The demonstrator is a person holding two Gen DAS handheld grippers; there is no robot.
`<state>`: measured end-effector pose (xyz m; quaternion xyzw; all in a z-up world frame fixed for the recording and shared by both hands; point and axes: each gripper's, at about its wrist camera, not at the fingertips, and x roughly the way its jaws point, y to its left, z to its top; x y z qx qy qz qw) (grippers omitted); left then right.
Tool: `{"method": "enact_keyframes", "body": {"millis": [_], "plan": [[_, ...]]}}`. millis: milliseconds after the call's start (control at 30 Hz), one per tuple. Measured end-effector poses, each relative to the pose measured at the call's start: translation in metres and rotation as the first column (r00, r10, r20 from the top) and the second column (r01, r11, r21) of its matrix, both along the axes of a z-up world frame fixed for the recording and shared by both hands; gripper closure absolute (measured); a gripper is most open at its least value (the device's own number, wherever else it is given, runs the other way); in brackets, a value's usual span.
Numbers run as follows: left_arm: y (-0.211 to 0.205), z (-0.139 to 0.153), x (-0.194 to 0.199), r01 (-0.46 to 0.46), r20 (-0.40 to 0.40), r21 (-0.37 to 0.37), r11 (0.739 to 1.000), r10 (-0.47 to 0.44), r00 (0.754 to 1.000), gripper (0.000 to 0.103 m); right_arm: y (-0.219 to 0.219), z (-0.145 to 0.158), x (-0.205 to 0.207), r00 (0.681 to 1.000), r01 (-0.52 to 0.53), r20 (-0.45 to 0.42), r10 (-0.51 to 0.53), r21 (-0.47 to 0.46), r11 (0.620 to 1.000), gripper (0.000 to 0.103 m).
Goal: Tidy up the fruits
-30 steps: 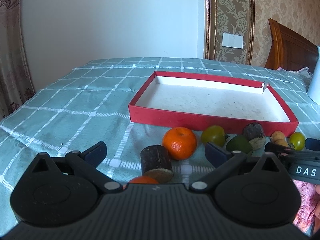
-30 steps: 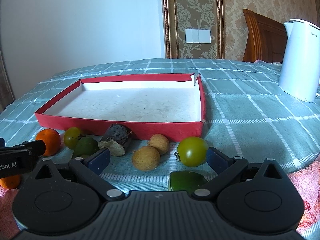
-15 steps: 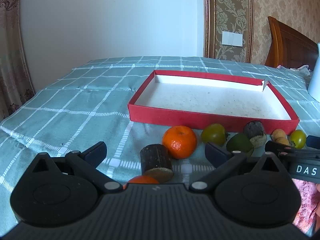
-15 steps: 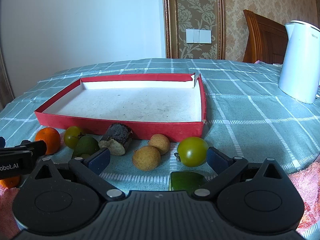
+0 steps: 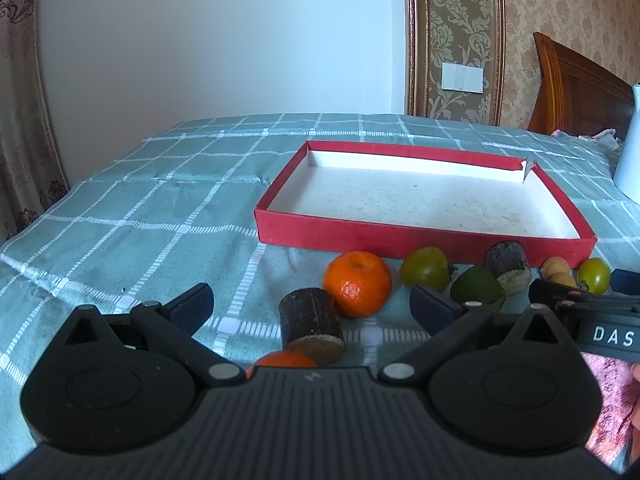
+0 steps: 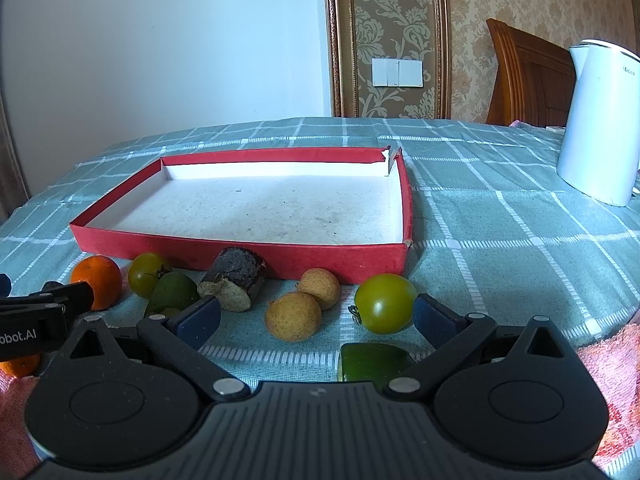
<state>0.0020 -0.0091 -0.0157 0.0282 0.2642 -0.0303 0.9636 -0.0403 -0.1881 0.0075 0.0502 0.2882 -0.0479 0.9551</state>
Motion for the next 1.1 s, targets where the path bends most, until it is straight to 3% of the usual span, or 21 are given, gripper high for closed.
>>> {"method": "enact_keyframes", "body": {"millis": [700, 933, 1100], "plan": [[0.011, -0.005, -0.009, 0.014, 0.001, 0.017, 1.000, -0.014, 1.000, 0.000, -0.012, 0.001, -0.003, 1.000, 0.023, 0.014, -0.024, 0.043, 0.999, 0.000], [0.034, -0.011, -0.011, 0.021, -0.031, -0.041, 0.999, -0.022, 0.999, 0.000, -0.038, 0.000, -0.020, 1.000, -0.016, 0.006, 0.016, 0.016, 1.000, 0.000], [0.041, -0.015, -0.011, 0.028, -0.041, -0.067, 0.997, -0.031, 0.999, 0.000, -0.055, -0.002, -0.024, 1.000, -0.022, -0.003, 0.022, 0.068, 0.997, 0.000]]}}
